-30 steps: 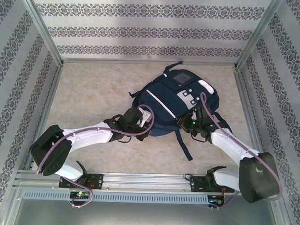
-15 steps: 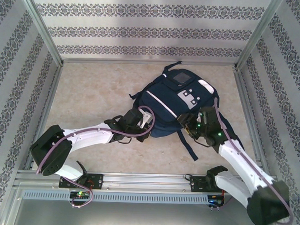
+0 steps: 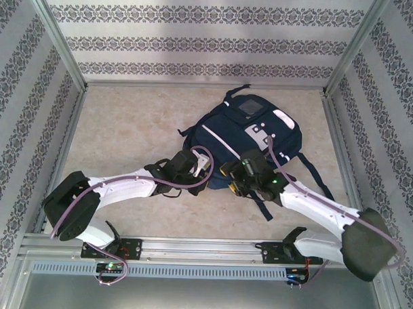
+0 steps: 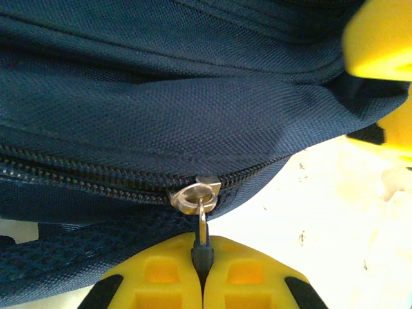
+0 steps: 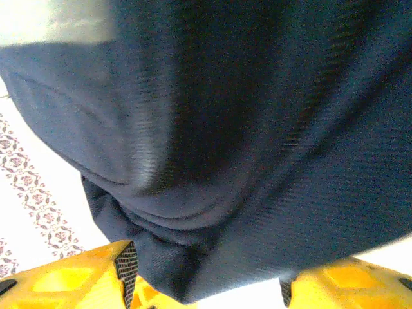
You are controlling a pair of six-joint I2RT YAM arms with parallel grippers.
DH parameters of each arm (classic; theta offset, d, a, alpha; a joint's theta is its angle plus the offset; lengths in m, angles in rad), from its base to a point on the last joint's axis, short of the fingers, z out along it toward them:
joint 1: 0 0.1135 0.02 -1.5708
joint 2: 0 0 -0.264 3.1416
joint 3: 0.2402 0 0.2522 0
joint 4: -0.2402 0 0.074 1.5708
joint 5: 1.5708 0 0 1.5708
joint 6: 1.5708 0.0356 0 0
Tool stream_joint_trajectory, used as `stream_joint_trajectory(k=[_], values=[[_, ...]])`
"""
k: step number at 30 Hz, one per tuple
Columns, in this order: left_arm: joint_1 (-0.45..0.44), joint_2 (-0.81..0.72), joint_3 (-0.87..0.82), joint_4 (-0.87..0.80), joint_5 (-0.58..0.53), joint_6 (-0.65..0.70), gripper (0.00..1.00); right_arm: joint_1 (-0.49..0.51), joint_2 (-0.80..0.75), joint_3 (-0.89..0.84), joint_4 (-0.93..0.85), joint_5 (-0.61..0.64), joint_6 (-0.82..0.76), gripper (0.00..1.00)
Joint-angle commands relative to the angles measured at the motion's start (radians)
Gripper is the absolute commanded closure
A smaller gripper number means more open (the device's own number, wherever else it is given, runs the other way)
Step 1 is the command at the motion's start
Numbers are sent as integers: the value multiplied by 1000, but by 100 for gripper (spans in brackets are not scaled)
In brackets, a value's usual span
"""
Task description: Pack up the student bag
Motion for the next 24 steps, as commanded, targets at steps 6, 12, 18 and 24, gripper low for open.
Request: stream_joint_trajectory(k=[6,12,18,24], values=[[-17,-43,23,-27,-13,25,100,25,146,107,-3,90,-80,67],[-17,-40,19,-33,-38,22,100,31,124,85,-48,105,-211,90],[-17,-46,7,-51,-72,24,100,26,79,102,-136,57,-511,100],[-17,-58,-6,-61,-75,24,100,16,-1,80,-297,94,-636,100]])
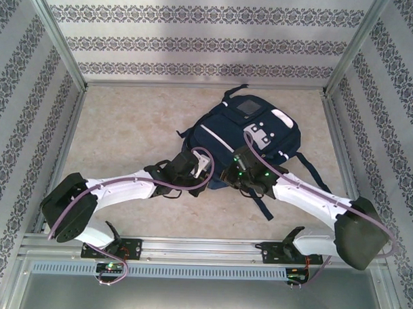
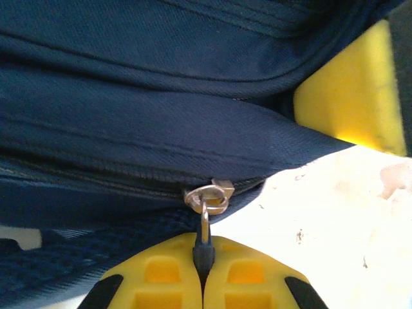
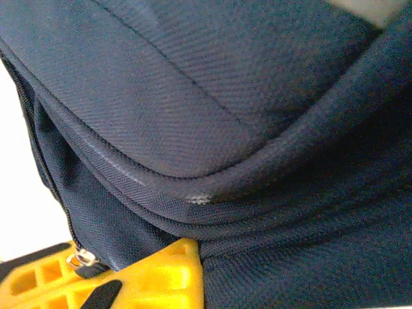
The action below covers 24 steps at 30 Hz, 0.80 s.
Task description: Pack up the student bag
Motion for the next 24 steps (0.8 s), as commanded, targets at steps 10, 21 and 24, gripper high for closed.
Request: stream_joint_trajectory(k=[10,21,24], values=[[4,-37,2,-79,-34,22,100,-201,-299,-155,-221,-32,-124,100],[10,-21,4,-75,-11,15,100,-525,-375,-106,-435,148,-299,97],[0,2,20,-54,34,19,100,-529,-355,-52,-444,140,-319,71]])
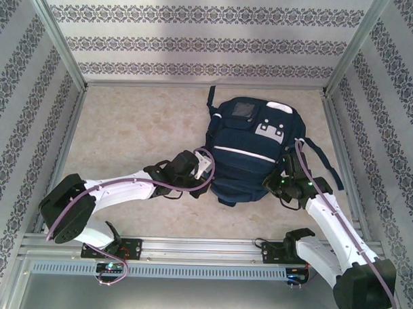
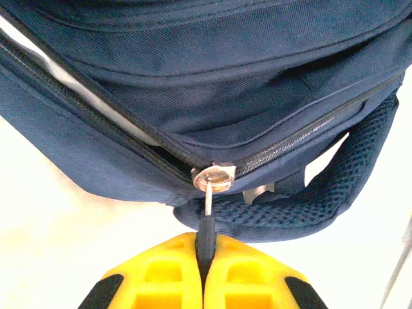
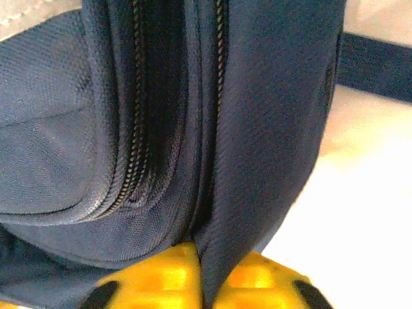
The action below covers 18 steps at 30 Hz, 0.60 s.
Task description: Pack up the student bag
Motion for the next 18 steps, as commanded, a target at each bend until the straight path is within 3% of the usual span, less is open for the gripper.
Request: stream_joint_trajectory(k=[1,4,8,11,13,18], values=[[0,22,30,-62,-21,7,100,-30,4,86,-74,163,-57,66],[-12,37,44,-36,-5,4,100,8,-41,119,-78,51,52,53],[-14,46,47,-23,9,5,100,127,-131,74,16,-51,362,48],[-13,46,46,-24,11,12,100,261,-130,40,103,-28,605,51],[-13,41,43,-23,11,12,100,370,-99,37,143,49,716,51],[-14,32,32,-6,11,8,100,479,84,80,214,85,831,46]])
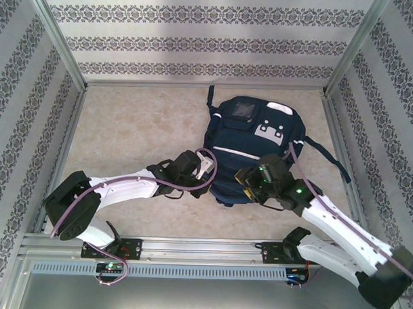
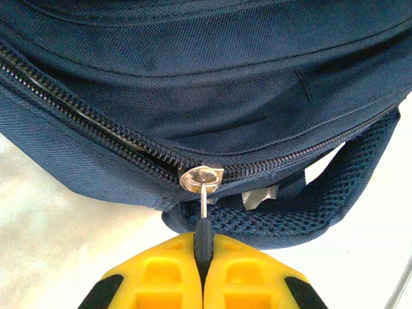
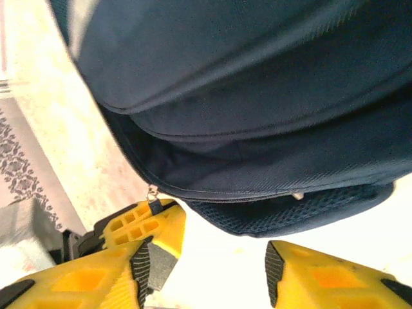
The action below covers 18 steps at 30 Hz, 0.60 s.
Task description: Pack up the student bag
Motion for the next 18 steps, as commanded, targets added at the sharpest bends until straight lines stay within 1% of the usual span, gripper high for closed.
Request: stream_joint_trajectory(k=[1,4,6,9,12,15,18], values=[[-10,-8,10,15,11,6,100,39,108,26,83,50,167,45],[-10,-17,0,23,13,3,100,70,203,25,167,64,211,41],[-10,-24,-3,28,14,2,100,73,264,34,190,70,223,38],[-10,-27,-9,37,18,4,100,72,346,50,203,106,222,38],[-10,-8,-14,64,31,-6,100,70,399,85,163,177,197,40],[-10,24,-2,63,26,-6,100,70,410,101,99,265,174,48],[-10,35,14,58,3,-1,100,68,401,89,84,306,151,63]])
